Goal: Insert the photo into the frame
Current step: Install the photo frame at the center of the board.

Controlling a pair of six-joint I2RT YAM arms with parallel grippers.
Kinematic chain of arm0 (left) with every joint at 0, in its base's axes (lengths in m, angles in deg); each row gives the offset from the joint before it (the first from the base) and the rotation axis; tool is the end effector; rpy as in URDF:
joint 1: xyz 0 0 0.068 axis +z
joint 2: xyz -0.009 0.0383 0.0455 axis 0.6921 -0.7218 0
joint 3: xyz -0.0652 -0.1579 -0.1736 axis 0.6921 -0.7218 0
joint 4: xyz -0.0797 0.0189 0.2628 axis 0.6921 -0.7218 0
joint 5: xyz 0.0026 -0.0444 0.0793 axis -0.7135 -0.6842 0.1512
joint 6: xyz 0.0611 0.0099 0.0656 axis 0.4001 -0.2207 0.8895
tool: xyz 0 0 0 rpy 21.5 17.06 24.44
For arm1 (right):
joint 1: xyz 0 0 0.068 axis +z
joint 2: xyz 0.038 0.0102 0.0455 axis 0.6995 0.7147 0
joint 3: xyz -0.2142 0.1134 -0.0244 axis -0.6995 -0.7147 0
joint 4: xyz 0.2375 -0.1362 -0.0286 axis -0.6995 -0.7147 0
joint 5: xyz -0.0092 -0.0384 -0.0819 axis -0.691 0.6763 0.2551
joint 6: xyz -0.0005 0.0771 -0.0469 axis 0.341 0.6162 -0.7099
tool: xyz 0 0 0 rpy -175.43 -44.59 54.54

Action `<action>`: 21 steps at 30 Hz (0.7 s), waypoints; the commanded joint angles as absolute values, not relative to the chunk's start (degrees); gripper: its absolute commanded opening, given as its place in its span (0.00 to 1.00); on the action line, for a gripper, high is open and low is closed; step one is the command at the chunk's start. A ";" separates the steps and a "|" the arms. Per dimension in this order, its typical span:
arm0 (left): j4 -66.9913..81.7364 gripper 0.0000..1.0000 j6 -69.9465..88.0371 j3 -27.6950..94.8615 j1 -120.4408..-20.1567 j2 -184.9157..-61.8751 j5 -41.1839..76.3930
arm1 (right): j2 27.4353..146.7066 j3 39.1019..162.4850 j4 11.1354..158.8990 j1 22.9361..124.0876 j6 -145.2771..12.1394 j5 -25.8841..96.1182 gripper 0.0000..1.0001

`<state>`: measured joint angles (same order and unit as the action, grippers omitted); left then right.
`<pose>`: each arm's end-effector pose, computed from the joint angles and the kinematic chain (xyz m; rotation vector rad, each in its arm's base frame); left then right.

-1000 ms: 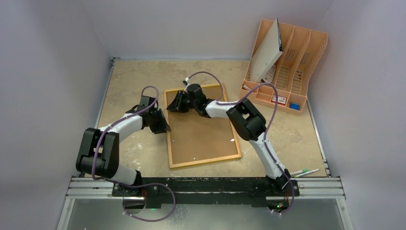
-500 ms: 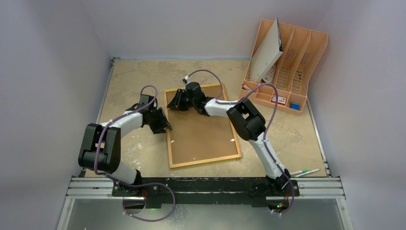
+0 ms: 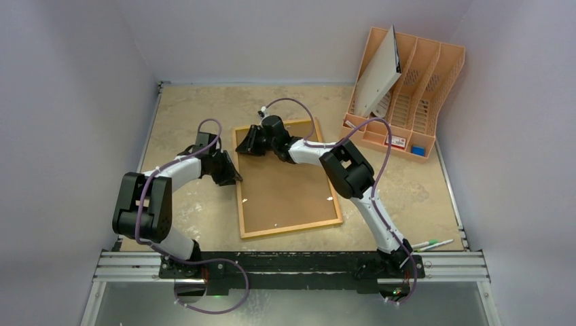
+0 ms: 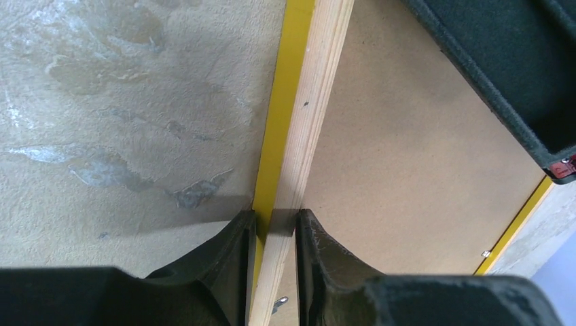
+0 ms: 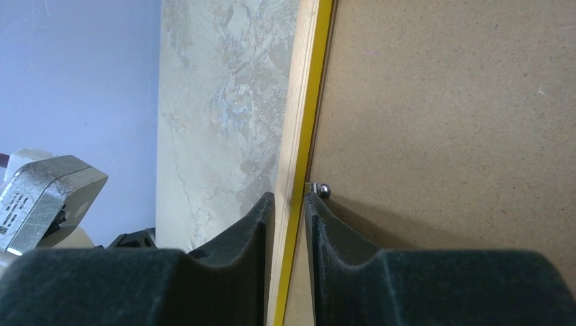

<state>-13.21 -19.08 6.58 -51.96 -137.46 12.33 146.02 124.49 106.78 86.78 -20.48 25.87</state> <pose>0.3095 -0.0634 0.0732 -0.6704 2.6648 -0.5676 0.4107 0.4067 0.0892 -0.0276 2.1608 1.3369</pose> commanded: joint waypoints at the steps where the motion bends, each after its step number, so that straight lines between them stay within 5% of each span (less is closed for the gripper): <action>1: -13.44 0.24 -18.06 5.98 -51.36 -138.56 15.21 | 148.57 125.33 103.33 87.11 -20.29 30.74 0.26; 16: -13.59 0.24 -17.87 5.53 -51.28 -138.10 14.92 | 140.21 121.16 106.66 86.44 -20.61 26.90 0.41; 21: -14.23 0.32 -17.93 5.69 -51.27 -137.61 14.68 | 131.72 117.42 102.85 84.03 -23.55 33.28 0.43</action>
<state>-12.80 -18.75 6.58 -51.85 -137.46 12.33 140.68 119.22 105.71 86.25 -20.44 27.47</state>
